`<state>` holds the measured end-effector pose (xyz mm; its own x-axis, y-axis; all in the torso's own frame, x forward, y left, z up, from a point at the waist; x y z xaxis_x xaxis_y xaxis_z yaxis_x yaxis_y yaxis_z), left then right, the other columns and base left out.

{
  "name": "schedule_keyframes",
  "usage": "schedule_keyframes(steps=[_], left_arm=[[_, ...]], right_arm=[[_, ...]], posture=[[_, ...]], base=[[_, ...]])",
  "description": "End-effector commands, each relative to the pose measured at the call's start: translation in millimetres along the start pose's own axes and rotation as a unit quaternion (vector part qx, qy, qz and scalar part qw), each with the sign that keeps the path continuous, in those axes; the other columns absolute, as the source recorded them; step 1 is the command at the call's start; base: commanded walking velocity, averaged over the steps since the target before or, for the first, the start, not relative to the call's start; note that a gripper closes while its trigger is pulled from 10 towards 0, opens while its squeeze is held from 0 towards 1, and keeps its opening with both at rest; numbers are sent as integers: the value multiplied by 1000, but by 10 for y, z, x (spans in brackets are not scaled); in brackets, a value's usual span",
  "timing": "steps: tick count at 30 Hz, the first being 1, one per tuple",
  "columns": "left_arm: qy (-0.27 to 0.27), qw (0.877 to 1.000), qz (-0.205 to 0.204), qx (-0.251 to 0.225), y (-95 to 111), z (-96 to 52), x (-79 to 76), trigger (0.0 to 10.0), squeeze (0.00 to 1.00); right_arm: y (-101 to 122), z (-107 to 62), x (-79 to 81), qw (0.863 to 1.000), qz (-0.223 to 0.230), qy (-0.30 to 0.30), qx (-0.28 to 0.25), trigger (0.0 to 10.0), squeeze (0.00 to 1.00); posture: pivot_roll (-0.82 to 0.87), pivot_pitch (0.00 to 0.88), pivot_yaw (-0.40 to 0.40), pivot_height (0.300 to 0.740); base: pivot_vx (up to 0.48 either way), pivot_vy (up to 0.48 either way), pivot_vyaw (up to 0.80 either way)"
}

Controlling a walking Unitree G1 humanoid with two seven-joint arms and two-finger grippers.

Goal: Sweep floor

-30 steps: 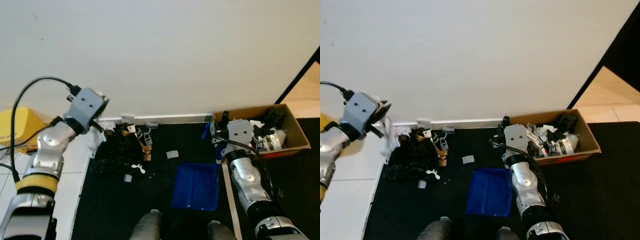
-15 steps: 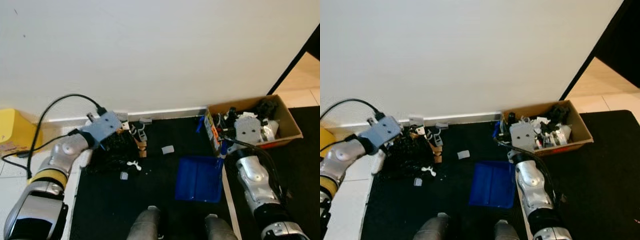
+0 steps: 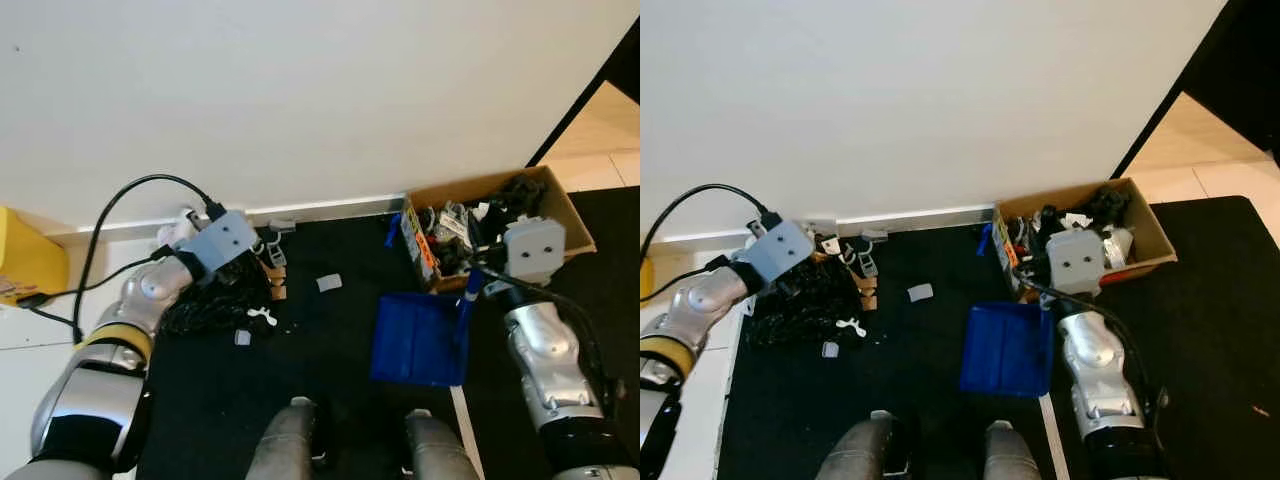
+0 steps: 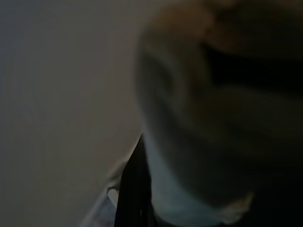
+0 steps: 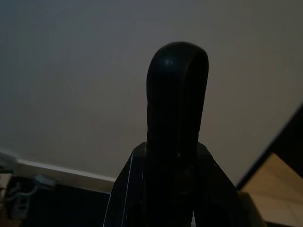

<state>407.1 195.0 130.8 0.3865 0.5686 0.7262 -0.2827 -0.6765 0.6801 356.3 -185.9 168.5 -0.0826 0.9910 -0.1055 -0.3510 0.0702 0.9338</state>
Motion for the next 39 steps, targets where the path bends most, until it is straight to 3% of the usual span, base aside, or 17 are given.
schedule_keyframes(steps=[1,3,4,6,11,14,18,26,39], left_arm=[[-6,998,-57,-2,-16,19,-52,10000,0],[-17,995,-96,-16,39,63,-82,10000,0],[-17,995,-96,-16,39,63,-82,10000,0],[-48,987,-151,-38,116,104,-154,10000,0],[-87,976,-192,-58,168,101,-249,10000,0],[-92,970,-212,-70,194,98,-252,10000,0],[-65,958,-258,-108,279,98,-127,10000,0],[-20,942,-300,-151,396,124,-44,10000,0],[-62,919,-334,-200,617,59,-348,10000,0]], right_arm=[[-3,-62,-58,1000,-5,-6,7,10000,0],[7,-82,-84,1000,-7,-10,10,10000,0],[7,-82,-84,1000,-7,-10,10,10000,0],[3,-89,-63,1000,-3,-12,13,10000,0],[-11,-62,-3,1000,5,-10,16,10000,0],[-18,-36,32,1000,10,-9,17,10000,0],[-82,67,189,999,27,3,21,10000,0],[-119,172,310,999,36,22,24,10000,0],[-249,279,572,997,27,67,37,10000,0]], posture=[[-117,349,28,740],[-119,346,30,740],[-119,346,30,740],[-101,328,37,740],[-73,309,47,740],[-56,297,53,740],[5,260,63,740],[56,218,63,740],[134,176,68,740]], base=[[0,0,0],[0,0,0],[0,0,0],[0,0,0],[0,0,0],[0,0,0],[0,0,0],[0,0,0],[0,0,0]])
Point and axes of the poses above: a point about 5 cm out from each wrist's last joint towards the gripper, its own z axis pointing out of the wrist towards the gripper, its own y axis along the axis of the wrist's last joint, x = y × z, the point moved 6 cm from there along z, pointing out of the wrist towards the gripper, and after that the axes turned 10 degrees about z, right-handed, at the moved point
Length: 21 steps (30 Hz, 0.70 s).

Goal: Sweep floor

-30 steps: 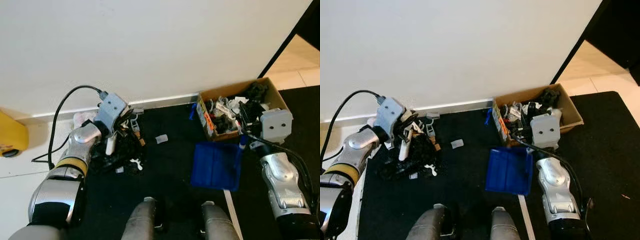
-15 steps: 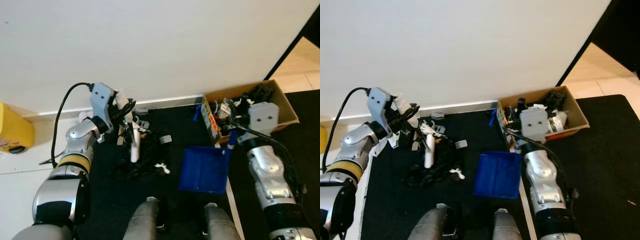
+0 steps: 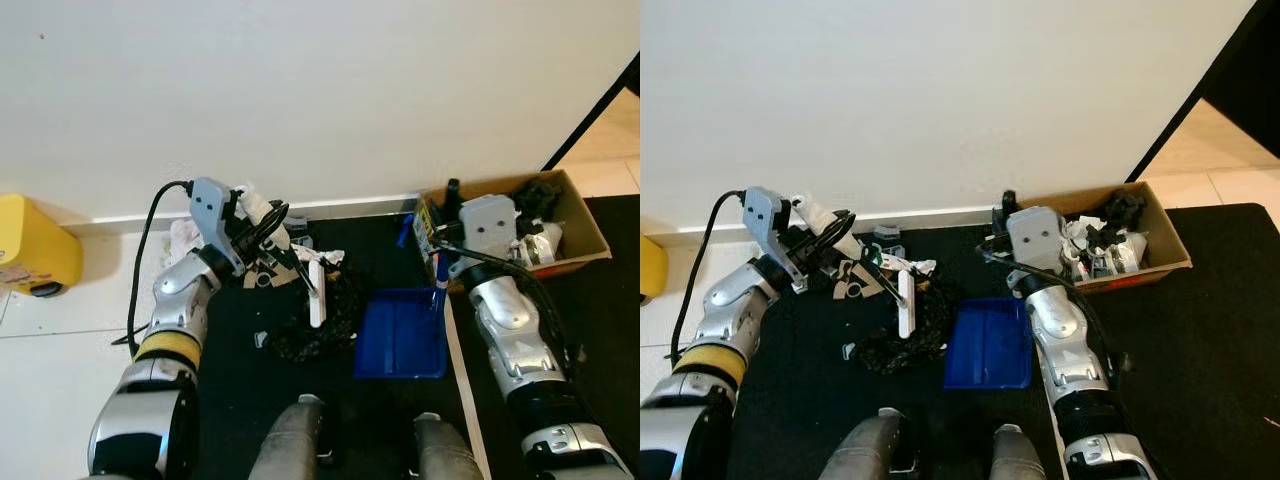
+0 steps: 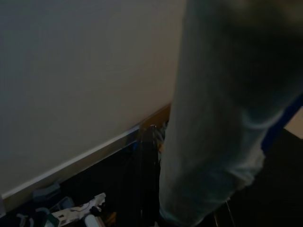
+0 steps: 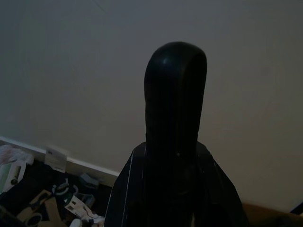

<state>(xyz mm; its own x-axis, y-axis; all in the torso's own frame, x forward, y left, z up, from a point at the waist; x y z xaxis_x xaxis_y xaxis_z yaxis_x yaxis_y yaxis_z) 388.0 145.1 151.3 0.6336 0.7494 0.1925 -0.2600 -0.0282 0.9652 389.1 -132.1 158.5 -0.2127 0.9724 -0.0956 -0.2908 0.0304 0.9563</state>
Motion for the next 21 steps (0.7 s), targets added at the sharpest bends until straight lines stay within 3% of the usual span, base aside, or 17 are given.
schedule_keyframes(steps=[1,3,10,15,21], left_arm=[[-21,999,-34,-16,-22,39,-158,10000,0],[-44,997,-60,-31,52,65,-337,10000,0],[-65,991,-101,-57,203,129,-580,10000,0],[-57,990,-112,-64,275,156,-594,10000,0],[5,987,-139,-84,463,213,-385,10000,0]], right_arm=[[-84,-43,58,1000,2,6,9,10000,0],[-136,-53,126,1000,-5,18,13,10000,0],[-234,-112,245,999,-8,33,21,10000,0],[-285,-153,315,999,-5,37,24,10000,0],[-339,-198,394,999,8,31,24,10000,0]], posture=[[134,176,68,740],[148,174,71,740],[165,170,81,740],[171,172,89,740],[176,172,97,740]], base=[[0,0,0],[0,0,0],[0,0,0],[0,0,0],[0,0,0]])
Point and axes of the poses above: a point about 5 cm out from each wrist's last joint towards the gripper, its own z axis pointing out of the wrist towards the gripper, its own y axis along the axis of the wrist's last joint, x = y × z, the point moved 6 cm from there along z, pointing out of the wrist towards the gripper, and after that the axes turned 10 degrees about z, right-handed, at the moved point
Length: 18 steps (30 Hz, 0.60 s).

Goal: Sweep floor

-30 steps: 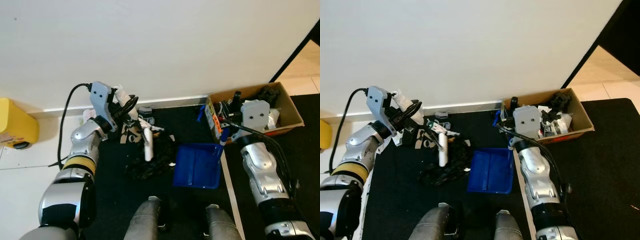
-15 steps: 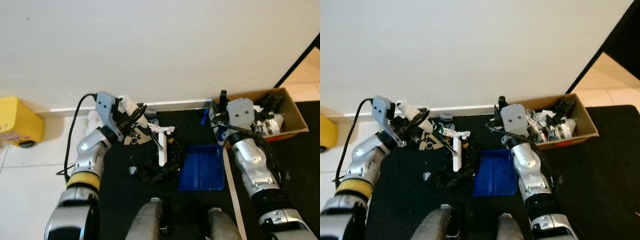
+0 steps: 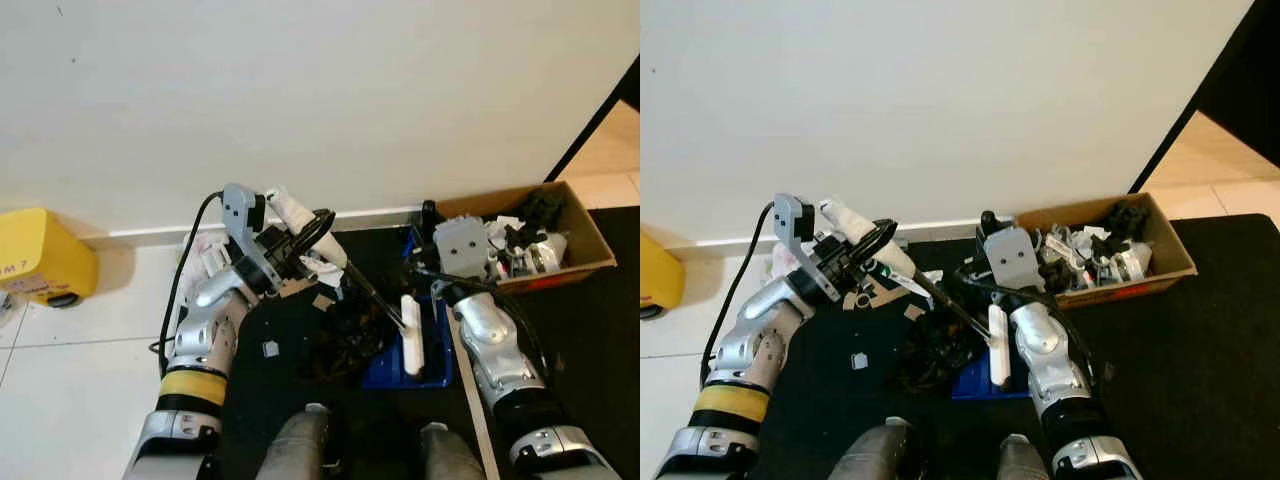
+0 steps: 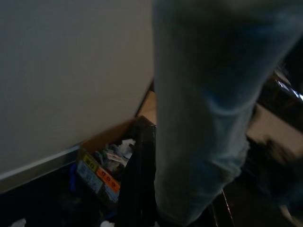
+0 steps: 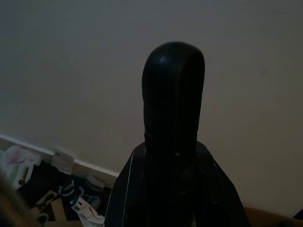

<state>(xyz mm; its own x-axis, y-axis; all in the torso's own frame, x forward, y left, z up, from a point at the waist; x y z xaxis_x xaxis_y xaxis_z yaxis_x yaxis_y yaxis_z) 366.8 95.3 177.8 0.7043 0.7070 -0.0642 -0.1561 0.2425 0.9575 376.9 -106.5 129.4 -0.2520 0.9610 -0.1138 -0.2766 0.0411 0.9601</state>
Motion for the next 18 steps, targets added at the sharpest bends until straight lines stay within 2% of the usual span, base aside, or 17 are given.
schedule_keyframes(steps=[1,6,7,8,10,11,12,13,15,18], left_arm=[[16,999,-1,-36,230,22,61,10000,0],[14,999,30,-24,369,18,119,10000,0],[11,999,51,-16,409,12,135,10000,0],[1,995,101,-5,578,-11,195,10000,0],[-1,993,116,-4,644,-20,213,10000,0],[-9,990,144,1,821,-54,245,10000,0],[-18,985,172,6,909,-86,258,10000,0],[-18,985,172,6,909,-86,258,10000,0],[-23,977,211,21,1006,-143,299,10000,0],[-21,970,238,37,1052,-200,352,10000,0]], right_arm=[[-108,-58,104,1000,12,9,15,10000,0],[-118,-56,113,1000,13,9,16,10000,0],[-119,-53,112,1000,13,9,16,10000,0],[-122,-53,103,1000,14,7,15,10000,0],[-124,-54,100,1000,14,6,15,10000,0],[-134,-63,94,1000,15,4,15,10000,0],[-139,-68,93,1000,15,4,16,10000,0],[-139,-68,93,1000,15,4,16,10000,0],[-146,-74,95,1000,15,4,16,10000,0],[-152,-77,100,1000,16,4,17,10000,0]], posture=[[177,172,97,740],[181,172,97,740],[181,172,97,740],[182,174,97,740],[183,175,97,740],[187,174,96,740],[191,175,95,740],[191,175,95,740],[193,175,93,740],[195,176,91,740]], base=[[0,0,0],[0,0,0],[0,0,0],[0,0,0],[0,0,0],[0,0,0],[0,0,0],[0,0,0],[0,0,0],[0,0,0]])
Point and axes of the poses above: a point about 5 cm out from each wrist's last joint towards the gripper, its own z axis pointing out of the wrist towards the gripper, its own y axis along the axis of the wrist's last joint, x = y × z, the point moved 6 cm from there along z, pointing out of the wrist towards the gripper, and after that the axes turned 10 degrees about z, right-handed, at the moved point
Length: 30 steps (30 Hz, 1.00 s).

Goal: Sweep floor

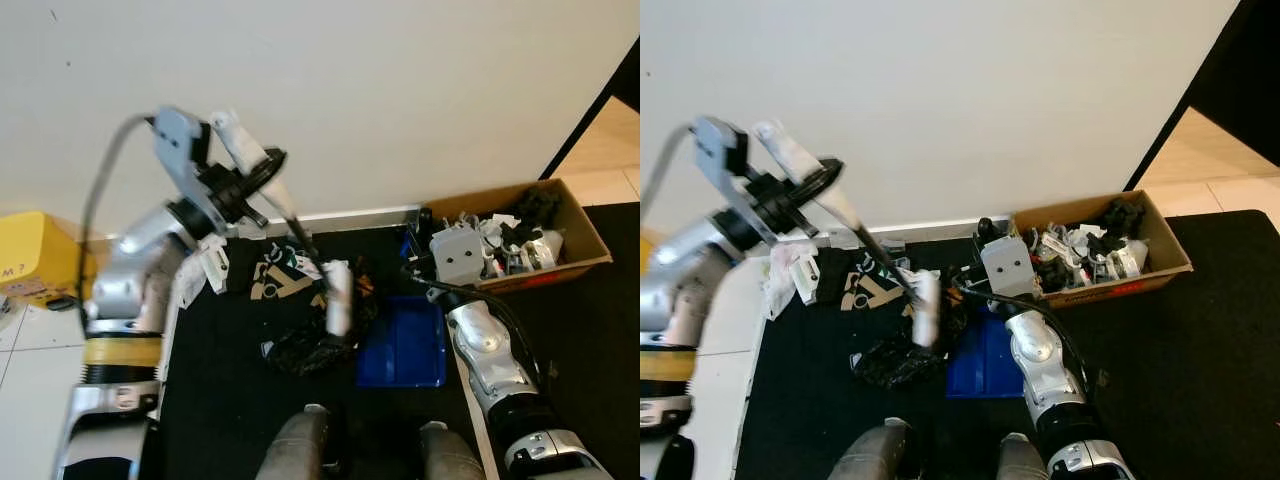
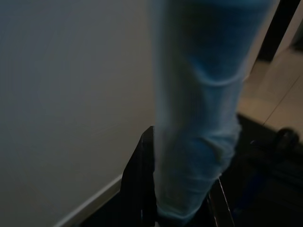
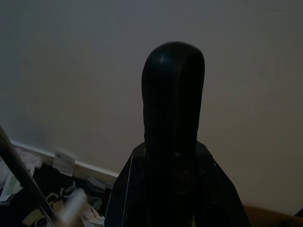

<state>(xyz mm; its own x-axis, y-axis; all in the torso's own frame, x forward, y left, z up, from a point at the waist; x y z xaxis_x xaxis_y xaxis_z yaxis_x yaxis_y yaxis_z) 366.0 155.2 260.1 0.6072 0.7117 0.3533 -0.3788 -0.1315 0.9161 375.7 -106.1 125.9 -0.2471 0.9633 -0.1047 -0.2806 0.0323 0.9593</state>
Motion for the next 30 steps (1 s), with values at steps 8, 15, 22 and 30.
schedule_keyframes(steps=[8,15,22,30], left_arm=[[16,991,84,98,-418,-328,136,10000,0],[69,986,73,131,-961,-497,83,10000,0],[109,983,39,146,-1258,-562,54,10000,0],[124,983,-32,135,-1413,-473,-8,10000,0]], right_arm=[[-118,-38,105,1000,12,13,19,10000,0],[-80,-34,27,1000,1,11,14,10000,0],[-66,-35,-10,1000,-5,10,12,10000,0],[-84,-89,-54,998,-47,27,15,10000,0]], posture=[[187,180,77,740],[166,185,62,740],[149,189,61,740],[128,196,66,740]], base=[[0,0,0],[0,0,0],[0,0,0],[0,0,0]])
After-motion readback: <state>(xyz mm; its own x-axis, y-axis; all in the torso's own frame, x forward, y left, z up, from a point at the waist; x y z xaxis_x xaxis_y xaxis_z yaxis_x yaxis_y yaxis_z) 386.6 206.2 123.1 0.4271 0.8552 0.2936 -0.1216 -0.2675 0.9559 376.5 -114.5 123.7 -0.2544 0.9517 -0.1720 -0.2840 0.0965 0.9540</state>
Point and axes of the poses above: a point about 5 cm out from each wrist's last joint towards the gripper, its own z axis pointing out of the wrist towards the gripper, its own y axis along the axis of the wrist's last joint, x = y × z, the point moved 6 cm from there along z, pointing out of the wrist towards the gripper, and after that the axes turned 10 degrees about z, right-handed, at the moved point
